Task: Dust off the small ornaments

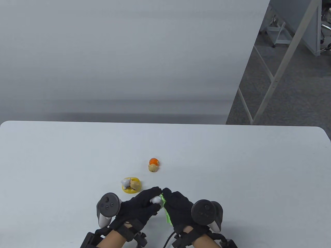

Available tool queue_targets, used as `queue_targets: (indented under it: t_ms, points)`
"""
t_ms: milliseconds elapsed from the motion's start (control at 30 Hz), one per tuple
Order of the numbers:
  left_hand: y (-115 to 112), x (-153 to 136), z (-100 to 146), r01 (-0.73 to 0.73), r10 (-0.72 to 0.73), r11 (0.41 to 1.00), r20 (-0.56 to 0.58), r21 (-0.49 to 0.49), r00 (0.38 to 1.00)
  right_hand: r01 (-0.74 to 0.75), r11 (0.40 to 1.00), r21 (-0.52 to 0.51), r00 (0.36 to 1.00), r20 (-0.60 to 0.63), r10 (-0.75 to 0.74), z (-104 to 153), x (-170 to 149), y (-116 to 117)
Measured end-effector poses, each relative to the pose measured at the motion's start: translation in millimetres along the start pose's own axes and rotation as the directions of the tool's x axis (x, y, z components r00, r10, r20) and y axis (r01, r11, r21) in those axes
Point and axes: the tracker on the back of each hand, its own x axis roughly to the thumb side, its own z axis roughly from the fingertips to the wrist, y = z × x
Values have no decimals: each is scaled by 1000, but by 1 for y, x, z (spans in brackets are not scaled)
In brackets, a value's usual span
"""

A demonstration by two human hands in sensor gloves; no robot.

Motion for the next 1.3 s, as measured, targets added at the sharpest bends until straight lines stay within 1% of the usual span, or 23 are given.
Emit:
queue_targets:
  t_ms: [67, 133, 233, 267, 300, 367, 400, 433, 500, 567, 600, 633, 667, 733, 767, 833, 867, 1000, 1067, 1133, 1200, 1267, 1300]
  points:
    - [0, 1, 0, -8, 8, 1000, -3, 20, 1000, -14, 1000, 0, 1000, 3, 14, 0, 3, 2]
    - [3, 2, 0, 4, -4, 997, -7, 71, 1000, -21, 1000, -6, 999, 38, 21, 0, 5, 3]
    - [7, -2, 2, -73, 79, 991, -49, 111, 996, -36, 999, -9, 994, 102, 36, 1, 9, 4]
    - [10, -6, 2, -119, 130, 984, -74, 132, 989, -74, 997, 30, 987, 147, 69, 1, 12, 7]
    - [13, -8, 2, -146, 159, 979, -81, 145, 984, -97, 994, 42, 983, 160, 89, 1, 13, 8]
    - [21, -14, 3, -163, 185, 971, -122, 173, 975, -240, 969, 53, 952, 208, 225, 3, 13, 10]
    - [22, -16, 2, -178, 201, 971, -144, 161, 969, -266, 963, 43, 944, 213, 251, 4, 12, 9]
    - [22, -17, 3, -206, 225, 971, -179, 122, 958, -248, 969, 10, 947, 215, 240, 5, 11, 7]
    - [19, -19, 3, -268, 278, 960, -169, 84, 946, -194, 981, -26, 952, 236, 195, 6, 12, 5]
    - [13, -18, 2, -349, 351, 936, -160, 39, 923, -186, 981, -62, 944, 267, 196, 7, 16, 5]
    - [10, -16, 1, -364, 364, 931, -151, 27, 919, -198, 978, -67, 938, 278, 209, 8, 17, 7]
    - [10, -14, 0, -348, 347, 937, -156, 20, 925, -211, 976, -63, 932, 288, 220, 8, 18, 8]
    - [11, -13, 0, -303, 303, 953, -162, 24, 939, -217, 973, -73, 929, 292, 229, 10, 18, 8]
    - [11, -15, 1, -315, 314, 949, -161, 21, 936, -232, 970, -74, 915, 322, 244, 13, 21, 8]
    - [10, -15, 2, -339, 339, 940, -171, 27, 925, -268, 960, -82, 895, 346, 280, 14, 25, 10]
    - [12, -16, 3, -330, 332, 943, -164, 42, 929, -334, 937, -106, 858, 376, 349, 16, 30, 11]
    - [13, -16, 3, -321, 326, 945, -160, 55, 932, -342, 933, -116, 850, 384, 360, 16, 32, 11]
    - [18, -16, 3, -301, 313, 949, -153, 95, 937, -330, 935, -132, 845, 400, 355, 16, 38, 9]
    - [18, -15, 3, -271, 283, 958, -148, 97, 948, -356, 925, -136, 831, 407, 380, 17, 40, 11]
    - [20, -12, 1, -224, 233, 971, -123, 81, 965, -340, 932, -127, 845, 394, 362, 15, 38, 10]
    - [20, -6, -1, -166, 169, 985, -87, 45, 982, -309, 944, -118, 870, 365, 331, 12, 35, 8]
    - [16, -1, -2, -98, 97, 995, -43, -12, 994, -270, 957, -102, 902, 321, 289, 8, 31, 4]
    - [14, 0, 0, -88, 87, 996, -43, -10, 995, -241, 967, -82, 919, 302, 255, 6, 27, 1]
